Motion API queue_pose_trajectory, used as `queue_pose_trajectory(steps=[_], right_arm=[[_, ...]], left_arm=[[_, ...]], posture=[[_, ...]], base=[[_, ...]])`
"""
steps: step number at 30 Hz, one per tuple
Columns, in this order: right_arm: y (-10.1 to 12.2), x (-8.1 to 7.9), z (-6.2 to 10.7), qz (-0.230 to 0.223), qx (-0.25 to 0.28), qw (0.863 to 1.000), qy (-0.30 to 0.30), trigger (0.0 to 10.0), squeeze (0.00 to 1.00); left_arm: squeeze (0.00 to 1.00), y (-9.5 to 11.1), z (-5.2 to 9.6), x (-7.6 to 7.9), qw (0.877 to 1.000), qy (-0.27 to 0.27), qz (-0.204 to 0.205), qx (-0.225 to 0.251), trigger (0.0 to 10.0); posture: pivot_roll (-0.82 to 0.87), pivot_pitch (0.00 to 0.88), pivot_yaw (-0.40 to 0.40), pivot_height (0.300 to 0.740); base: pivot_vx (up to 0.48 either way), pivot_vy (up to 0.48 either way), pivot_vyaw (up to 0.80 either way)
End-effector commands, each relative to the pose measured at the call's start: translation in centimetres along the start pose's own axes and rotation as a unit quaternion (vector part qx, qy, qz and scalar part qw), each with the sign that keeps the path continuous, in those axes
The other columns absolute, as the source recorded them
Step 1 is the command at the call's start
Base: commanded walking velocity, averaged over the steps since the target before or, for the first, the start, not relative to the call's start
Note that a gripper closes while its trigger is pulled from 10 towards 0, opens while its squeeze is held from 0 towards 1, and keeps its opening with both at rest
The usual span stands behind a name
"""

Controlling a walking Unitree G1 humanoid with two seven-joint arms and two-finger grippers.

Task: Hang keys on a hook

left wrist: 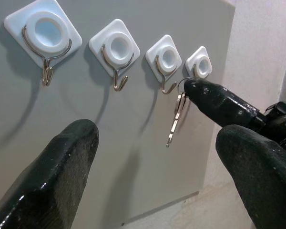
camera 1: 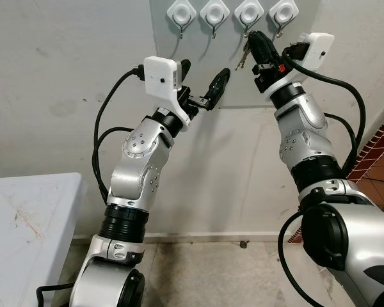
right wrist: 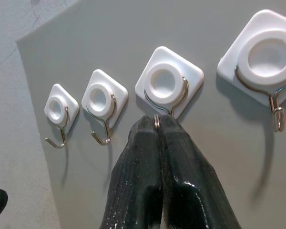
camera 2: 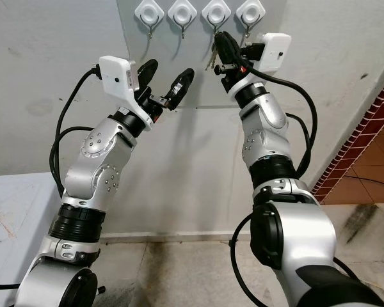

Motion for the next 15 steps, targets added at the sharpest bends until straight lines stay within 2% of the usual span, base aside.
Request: queue_pose_trajectory(steps=[1, 15], right_arm=[[0.58, -0.44, -0.80, -0.007, 0.006, 1.000, 0.008, 10.0, 0.00], [1.35, -0.82, -1.73, -0.013, 0.015, 1.000, 0.016, 10.0, 0.00]], left_arm=[[0.00, 0.56, -0.06, 0.38, 1.000, -0.007, -0.003, 0.007, 10.0], [0.00, 0.62, 0.10, 0.33, 1.000, -0.005, -0.001, 0.007, 10.0]], posture=[[0.03, 0.070, -0.001, 0.740], [0.03, 0.079, -0.006, 0.740]], base=[[0.000, 0.000, 0.00], [0.000, 0.000, 0.00]])
Point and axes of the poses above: a point about 5 cm out from each wrist's last joint towards the gripper, its own z axis pointing back from the gripper into the wrist, its own y axis along the axis of the wrist's last joint, x = y × z, the point moved 2 cm from there along -z, pointing out of the wrist towards the gripper, and after that the axes turned 4 degrees about z, right-handed, at the moved point
